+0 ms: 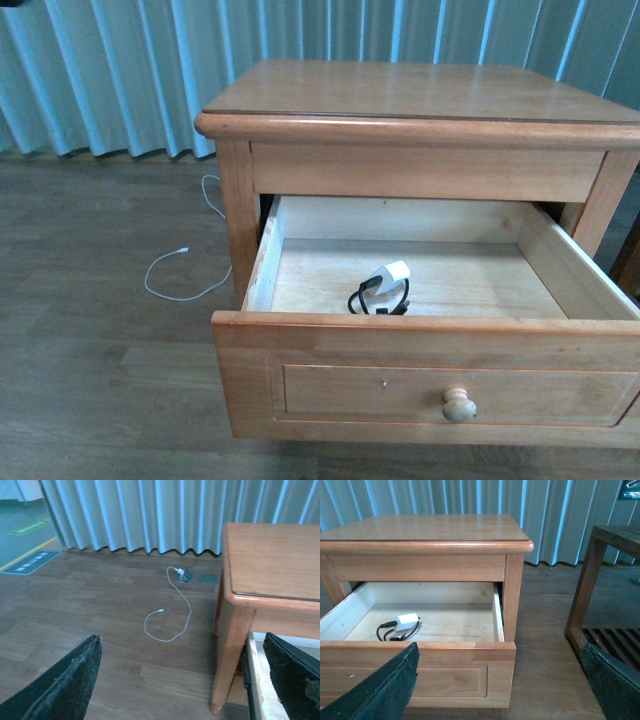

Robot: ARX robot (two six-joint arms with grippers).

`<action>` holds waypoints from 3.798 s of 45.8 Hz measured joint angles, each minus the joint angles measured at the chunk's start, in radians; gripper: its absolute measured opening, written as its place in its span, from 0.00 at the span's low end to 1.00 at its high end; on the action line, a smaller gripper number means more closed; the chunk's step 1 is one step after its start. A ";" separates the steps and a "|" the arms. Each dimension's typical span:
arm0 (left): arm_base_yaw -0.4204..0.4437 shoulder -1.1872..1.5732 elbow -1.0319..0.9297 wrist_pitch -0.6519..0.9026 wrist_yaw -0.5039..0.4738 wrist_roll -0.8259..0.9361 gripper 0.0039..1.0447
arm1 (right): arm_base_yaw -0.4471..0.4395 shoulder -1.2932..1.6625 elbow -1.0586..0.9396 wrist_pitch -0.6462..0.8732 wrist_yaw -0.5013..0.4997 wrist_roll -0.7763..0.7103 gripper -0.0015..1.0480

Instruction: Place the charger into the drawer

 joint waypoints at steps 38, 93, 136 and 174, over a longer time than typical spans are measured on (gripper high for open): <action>0.253 -0.644 -0.398 -0.183 0.502 0.003 0.21 | 0.000 0.000 0.000 0.000 0.000 0.000 0.92; 0.501 -0.996 -0.624 -0.293 0.737 0.008 0.04 | 0.000 0.000 0.000 0.000 0.000 0.000 0.92; 0.501 -0.996 -0.624 -0.293 0.737 0.010 0.94 | 0.198 1.077 0.256 0.194 -0.123 0.198 0.92; 0.501 -0.997 -0.624 -0.293 0.737 0.010 0.94 | 0.306 1.858 0.710 0.605 0.084 0.166 0.92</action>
